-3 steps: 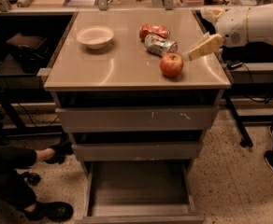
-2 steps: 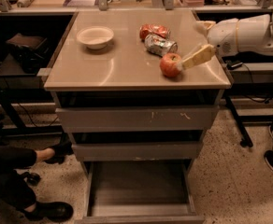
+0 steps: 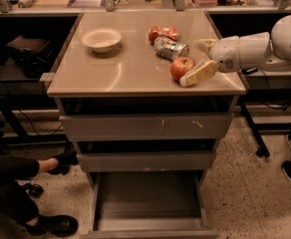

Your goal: Place apple into bottom drawer

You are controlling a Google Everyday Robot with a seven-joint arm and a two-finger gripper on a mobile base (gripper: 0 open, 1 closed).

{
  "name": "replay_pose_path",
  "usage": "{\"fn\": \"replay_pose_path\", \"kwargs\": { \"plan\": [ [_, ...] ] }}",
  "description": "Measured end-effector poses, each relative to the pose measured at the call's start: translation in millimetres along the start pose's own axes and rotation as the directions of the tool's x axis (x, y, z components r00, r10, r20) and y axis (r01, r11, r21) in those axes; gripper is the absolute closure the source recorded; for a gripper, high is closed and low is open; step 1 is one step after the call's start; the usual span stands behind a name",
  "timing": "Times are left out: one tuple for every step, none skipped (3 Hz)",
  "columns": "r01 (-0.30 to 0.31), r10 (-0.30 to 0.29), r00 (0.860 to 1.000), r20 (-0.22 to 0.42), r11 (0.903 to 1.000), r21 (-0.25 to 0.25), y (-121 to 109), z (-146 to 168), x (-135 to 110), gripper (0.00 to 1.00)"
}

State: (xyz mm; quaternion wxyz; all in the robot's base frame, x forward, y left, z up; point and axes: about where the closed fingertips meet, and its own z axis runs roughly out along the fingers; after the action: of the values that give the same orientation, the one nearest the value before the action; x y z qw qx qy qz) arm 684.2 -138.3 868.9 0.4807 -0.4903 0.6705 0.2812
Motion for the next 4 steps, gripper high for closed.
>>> {"fn": "replay_pose_path", "kwargs": {
  "plan": [
    [0.0,0.0,1.0,0.0,1.0,0.0,0.0,0.0,0.0,0.0],
    [-0.031,0.031,1.0,0.002,0.9995,-0.01,0.8,9.0,11.6,0.0],
    [-0.068,0.068,0.998,-0.002,0.9976,-0.015,1.1,18.0,25.7,0.0],
    [-0.068,0.068,0.998,-0.002,0.9976,-0.015,1.2,18.0,25.7,0.0]
  ]
}}
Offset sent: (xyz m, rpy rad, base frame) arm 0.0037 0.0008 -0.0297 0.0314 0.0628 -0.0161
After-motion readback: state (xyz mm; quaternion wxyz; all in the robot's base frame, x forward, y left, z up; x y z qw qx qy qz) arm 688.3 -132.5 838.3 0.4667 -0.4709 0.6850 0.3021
